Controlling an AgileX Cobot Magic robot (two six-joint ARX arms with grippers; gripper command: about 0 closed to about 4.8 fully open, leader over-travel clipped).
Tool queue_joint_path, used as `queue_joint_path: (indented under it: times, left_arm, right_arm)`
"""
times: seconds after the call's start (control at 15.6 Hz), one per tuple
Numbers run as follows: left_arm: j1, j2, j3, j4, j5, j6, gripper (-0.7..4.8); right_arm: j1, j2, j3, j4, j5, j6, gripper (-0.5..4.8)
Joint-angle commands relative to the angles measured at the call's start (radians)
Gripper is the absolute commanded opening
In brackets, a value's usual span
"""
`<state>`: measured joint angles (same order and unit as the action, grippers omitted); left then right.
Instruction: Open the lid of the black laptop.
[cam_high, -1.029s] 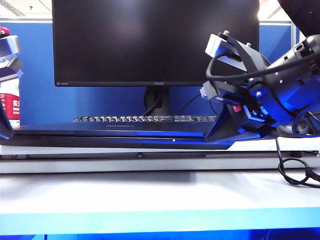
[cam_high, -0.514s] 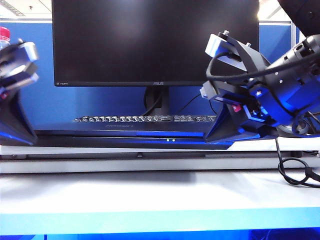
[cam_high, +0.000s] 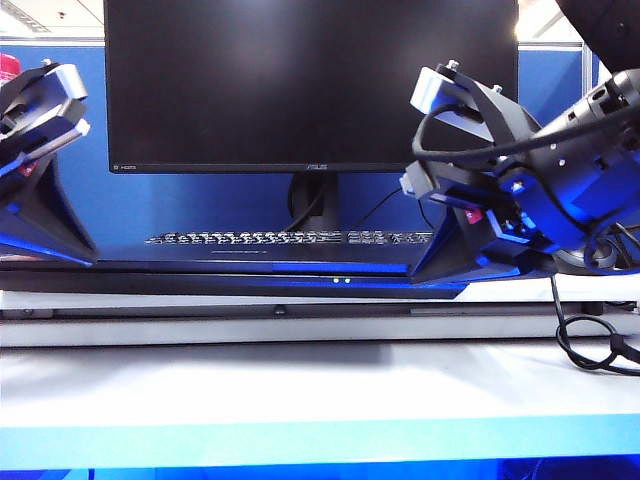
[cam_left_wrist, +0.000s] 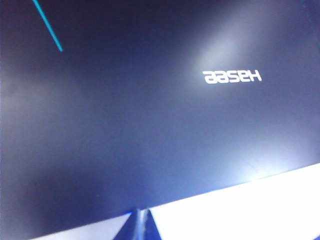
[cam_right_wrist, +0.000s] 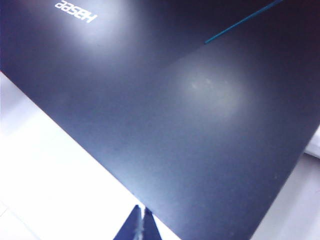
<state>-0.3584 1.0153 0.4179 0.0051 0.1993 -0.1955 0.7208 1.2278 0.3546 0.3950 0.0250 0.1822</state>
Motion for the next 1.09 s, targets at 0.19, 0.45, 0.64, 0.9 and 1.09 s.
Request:
queue_joint_path:
  times: [0.19,0.45,0.64,0.9,1.09]
  left_arm:
    - [0.001,-0.002,0.002,-0.013,-0.003,0.021,0.21]
    - [0.007,0.022,0.002,-0.019,-0.022,0.024,0.21]
    - [0.007,0.061,0.002,-0.014,-0.031,0.024,0.21]
    - [0.007,0.063,0.004,0.013,-0.019,0.019,0.21]
    - [0.007,0.063,0.004,0.034,-0.019,0.000,0.21]
  right_arm:
    - [-0.004,-0.005,0.007,0.053,0.017,-0.003,-0.06]
    - [-0.004,-0.005,0.007,0.053,0.017,-0.003,-0.06]
    - [-0.004,-0.005,0.007,0.054,0.017,-0.003,-0.06]
    - [-0.004,-0.005,0.007,0.054,0.018,-0.003,-0.06]
    - [-0.004,-0.005,0.007,0.054,0.017,-0.003,-0.06]
